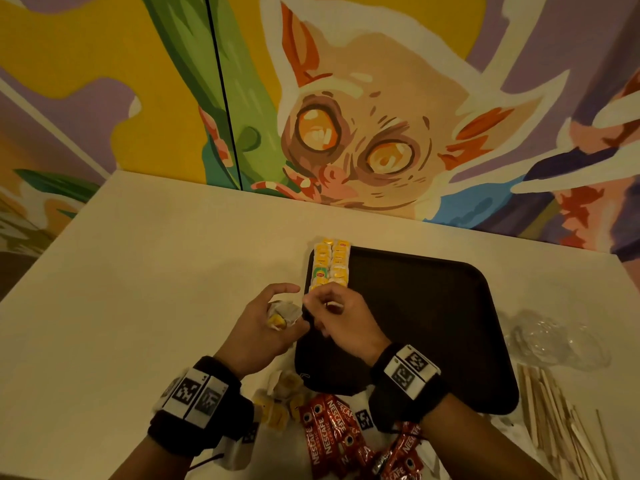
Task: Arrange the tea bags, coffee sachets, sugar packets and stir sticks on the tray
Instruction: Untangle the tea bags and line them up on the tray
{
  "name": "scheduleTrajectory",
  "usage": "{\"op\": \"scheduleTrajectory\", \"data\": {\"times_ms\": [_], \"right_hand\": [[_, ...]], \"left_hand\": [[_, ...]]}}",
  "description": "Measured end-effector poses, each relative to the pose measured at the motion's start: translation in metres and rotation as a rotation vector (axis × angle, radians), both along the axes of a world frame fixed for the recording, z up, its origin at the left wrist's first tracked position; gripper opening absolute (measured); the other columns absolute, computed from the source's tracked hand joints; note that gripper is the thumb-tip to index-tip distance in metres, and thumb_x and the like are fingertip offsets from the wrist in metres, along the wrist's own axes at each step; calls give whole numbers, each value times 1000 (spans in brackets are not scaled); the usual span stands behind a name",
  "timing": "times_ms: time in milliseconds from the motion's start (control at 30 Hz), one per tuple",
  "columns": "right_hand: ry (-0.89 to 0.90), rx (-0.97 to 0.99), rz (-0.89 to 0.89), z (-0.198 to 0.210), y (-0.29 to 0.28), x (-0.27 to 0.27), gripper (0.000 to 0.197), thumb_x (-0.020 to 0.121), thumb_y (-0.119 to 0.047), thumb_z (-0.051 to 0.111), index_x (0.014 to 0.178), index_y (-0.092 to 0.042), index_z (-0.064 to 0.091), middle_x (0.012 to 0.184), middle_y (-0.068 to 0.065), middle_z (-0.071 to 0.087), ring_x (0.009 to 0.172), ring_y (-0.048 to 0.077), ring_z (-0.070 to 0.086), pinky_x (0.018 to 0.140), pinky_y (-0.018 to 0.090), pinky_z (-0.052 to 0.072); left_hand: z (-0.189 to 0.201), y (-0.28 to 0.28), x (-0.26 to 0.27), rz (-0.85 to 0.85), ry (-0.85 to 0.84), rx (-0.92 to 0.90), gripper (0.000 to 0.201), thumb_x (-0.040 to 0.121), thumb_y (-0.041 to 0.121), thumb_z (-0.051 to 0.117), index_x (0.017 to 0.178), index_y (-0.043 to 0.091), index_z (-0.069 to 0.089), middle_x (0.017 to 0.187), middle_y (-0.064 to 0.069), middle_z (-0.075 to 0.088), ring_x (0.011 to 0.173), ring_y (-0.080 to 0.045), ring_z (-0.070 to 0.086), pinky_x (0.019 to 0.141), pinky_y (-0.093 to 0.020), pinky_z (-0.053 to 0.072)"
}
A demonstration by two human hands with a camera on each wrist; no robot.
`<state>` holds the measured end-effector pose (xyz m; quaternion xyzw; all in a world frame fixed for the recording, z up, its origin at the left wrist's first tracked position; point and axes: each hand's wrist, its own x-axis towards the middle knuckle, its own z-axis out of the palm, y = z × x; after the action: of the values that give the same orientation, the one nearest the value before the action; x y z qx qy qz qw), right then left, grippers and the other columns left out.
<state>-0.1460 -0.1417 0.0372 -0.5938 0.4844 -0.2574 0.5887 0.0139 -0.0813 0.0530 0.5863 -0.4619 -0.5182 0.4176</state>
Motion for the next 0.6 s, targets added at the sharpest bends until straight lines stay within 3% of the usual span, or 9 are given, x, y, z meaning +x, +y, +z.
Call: {"op": "scheduleTrajectory", "data": {"times_ms": [67,167,200,267,367,500,600], "right_hand": [[-23,-40,94,10,11,0,9,90,-29,69,98,-26,67,93,-5,65,72,-2,60,64,15,47],[-1,-105,121,12,19,-1,16,88,-28,72,101,-21,69,96,5,65,83,12,64,73,24,54],[8,-117,107,11,20,-3,15,88,-26,72,99,-17,70,94,5,66,84,14,65,75,26,55],[-16,-86,60,11,21,-5,10,89,-21,71,95,-13,69,90,2,66,72,7,63,67,22,54],[-94,-11,-29,12,22,-9,13,91,-16,67,99,-6,67,91,8,68,66,9,62,59,22,53],[-195,66,-116,11,22,-13,18,92,-13,65,104,0,63,98,18,71,72,18,67,66,28,57],[-312,138,-191,13,25,-13,19,90,-8,66,104,3,59,95,20,70,72,20,69,70,31,59]], "left_hand": [[3,0,-2,-54,-1,-18,52,79,0,74,122,19,51,71,-4,63,45,-7,50,44,-20,43],[5,2,-3,-103,-12,-18,53,79,-4,71,123,17,50,74,-6,64,46,-5,52,44,-18,43],[5,3,-3,-123,-21,-12,51,81,-1,71,123,20,50,74,-8,64,47,-6,53,44,-19,43],[4,5,-1,-144,-21,2,43,84,5,70,120,23,53,72,-8,64,51,-13,57,42,-24,42],[3,7,0,-104,29,-1,26,90,11,65,114,16,58,70,-4,66,52,-19,58,41,-25,37],[5,10,0,-33,104,9,15,95,12,57,108,6,61,68,-3,63,46,-14,50,41,-21,32],[5,11,-2,27,152,14,16,92,12,61,104,2,63,66,-5,59,44,-13,43,41,-19,31]]}}
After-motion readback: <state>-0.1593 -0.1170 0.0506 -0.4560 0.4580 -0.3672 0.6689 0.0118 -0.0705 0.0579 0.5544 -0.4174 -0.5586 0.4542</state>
